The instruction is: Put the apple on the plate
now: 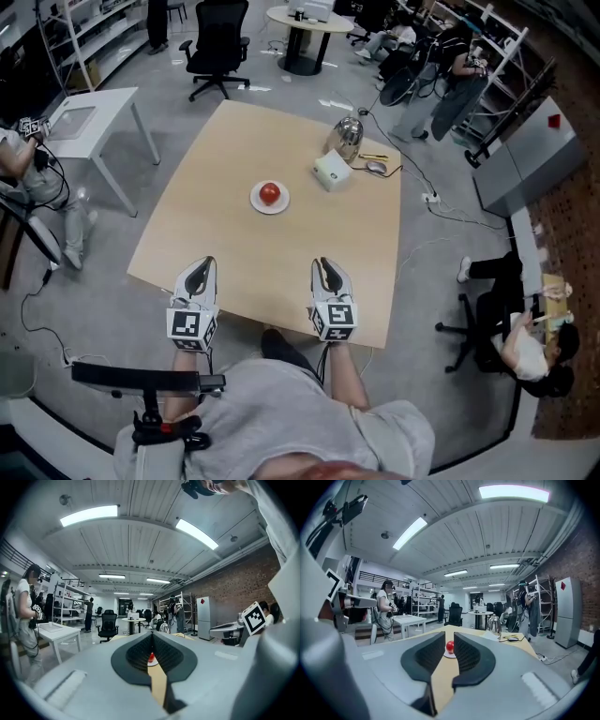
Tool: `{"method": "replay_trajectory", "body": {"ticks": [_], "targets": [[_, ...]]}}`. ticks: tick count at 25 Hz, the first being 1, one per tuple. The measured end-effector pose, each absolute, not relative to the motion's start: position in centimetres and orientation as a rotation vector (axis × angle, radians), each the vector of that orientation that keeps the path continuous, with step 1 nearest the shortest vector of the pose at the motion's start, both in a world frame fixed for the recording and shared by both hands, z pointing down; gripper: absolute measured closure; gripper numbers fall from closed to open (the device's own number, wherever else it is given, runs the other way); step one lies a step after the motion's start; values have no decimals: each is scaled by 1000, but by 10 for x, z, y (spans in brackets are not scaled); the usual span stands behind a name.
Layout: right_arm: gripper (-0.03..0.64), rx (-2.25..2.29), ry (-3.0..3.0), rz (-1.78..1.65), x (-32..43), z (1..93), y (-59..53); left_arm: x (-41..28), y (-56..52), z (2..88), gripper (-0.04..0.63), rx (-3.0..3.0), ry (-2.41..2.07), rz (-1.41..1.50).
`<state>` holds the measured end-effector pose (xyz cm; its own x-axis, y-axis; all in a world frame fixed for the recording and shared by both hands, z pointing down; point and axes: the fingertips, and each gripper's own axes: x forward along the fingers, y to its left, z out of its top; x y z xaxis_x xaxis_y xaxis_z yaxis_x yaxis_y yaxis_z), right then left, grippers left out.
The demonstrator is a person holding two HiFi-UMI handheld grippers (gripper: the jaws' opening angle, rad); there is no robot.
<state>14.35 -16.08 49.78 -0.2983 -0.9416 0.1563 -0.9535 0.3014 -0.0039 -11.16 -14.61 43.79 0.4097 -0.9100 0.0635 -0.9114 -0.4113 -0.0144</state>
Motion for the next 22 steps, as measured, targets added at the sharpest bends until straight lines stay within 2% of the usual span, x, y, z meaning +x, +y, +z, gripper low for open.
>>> {"method": "replay_trajectory", "body": {"ticks": [8,22], "targets": [[609,1794,-2476,155,144,491,-138,-110,-138,444,577,2630,-1694,102],[611,1761,-2484,181,137,499,-123,-107,-139,439,577,2653,-1682,103]]}}
